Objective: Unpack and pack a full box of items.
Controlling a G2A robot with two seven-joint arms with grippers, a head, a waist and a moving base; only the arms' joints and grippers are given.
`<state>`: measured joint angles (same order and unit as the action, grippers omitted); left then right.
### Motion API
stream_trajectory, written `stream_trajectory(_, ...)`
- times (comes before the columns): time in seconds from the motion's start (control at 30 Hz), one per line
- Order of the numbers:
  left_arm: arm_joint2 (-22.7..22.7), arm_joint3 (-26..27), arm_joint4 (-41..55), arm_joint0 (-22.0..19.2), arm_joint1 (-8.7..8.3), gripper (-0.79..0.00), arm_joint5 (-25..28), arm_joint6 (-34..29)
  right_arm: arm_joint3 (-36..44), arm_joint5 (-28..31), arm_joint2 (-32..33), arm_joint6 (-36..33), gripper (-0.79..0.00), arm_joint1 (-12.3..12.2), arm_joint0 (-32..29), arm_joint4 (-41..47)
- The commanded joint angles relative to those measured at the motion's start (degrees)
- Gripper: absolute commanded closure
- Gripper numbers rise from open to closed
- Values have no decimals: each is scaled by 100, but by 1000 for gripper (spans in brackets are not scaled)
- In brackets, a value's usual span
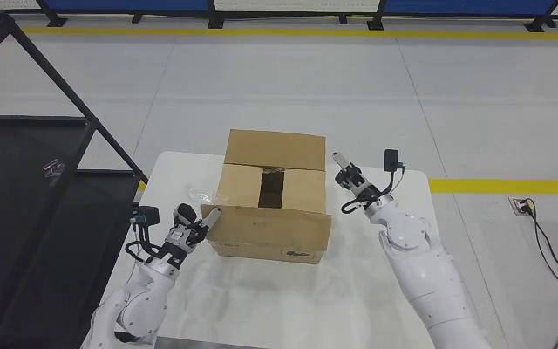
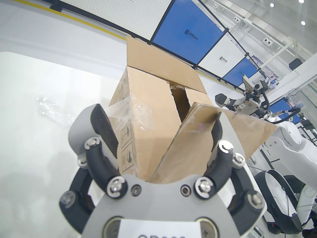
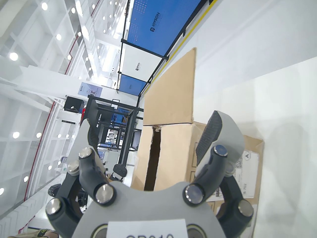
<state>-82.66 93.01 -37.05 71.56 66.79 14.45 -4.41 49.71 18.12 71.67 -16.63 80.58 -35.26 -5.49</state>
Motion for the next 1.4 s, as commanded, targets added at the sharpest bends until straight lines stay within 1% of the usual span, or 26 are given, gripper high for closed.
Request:
stream_trajectory(0.0,38,-81,-54,-66,11,-785,-80,35,-434,89,-177,452,-785,93,207,14)
stream_trajectory(0.17,76,-242,-143,-135,27,-785,-186,41,-1430,409,-571,1044,-785,340,762,25)
stream_trajectory(0.3,115,-339,-246,-164,36,-785,-240,19,-2049,713,-808,1299,-785,521,1095,4)
stream_trajectory(0.37,134,-373,-278,-178,42,-785,-256,9,-2315,792,-915,1353,-785,606,1250,-35)
stream_trajectory(0.57,169,-404,-330,-196,56,-785,-254,5,-2951,997,-1091,1207,-785,834,1626,63)
stream_trajectory(0.67,171,-415,-348,-181,60,-785,-237,7,-3173,1364,-992,969,-785,896,1719,436)
stream_trajectory(0.73,167,-425,-344,-169,61,-785,-197,-14,-3308,1695,-852,689,-785,896,1760,784)
stream_trajectory(0.87,144,-448,-331,-144,59,-785,-108,-58,-3494,2160,-602,-95,-785,844,1832,1337)
stream_trajectory(0.97,139,-456,-352,-144,60,-785,-88,-78,-3522,2483,-416,-841,-785,789,1826,1768)
stream_trajectory(1.07,139,-469,-377,-151,63,-785,-65,-77,-3515,2706,-233,-1565,-785,723,1808,2182)
stream_trajectory(1.17,159,-490,-435,-165,68,-785,-55,-52,-3489,2832,-109,-2046,-785,663,1800,2425)
stream_trajectory(1.23,179,-506,-439,-175,74,-785,-44,-43,-3468,2882,-60,-2238,-785,627,1803,2489)
stream_trajectory(1.37,223,-542,-465,-202,87,-785,-42,-21,-3387,2948,-49,-2379,-785,579,1813,2413)
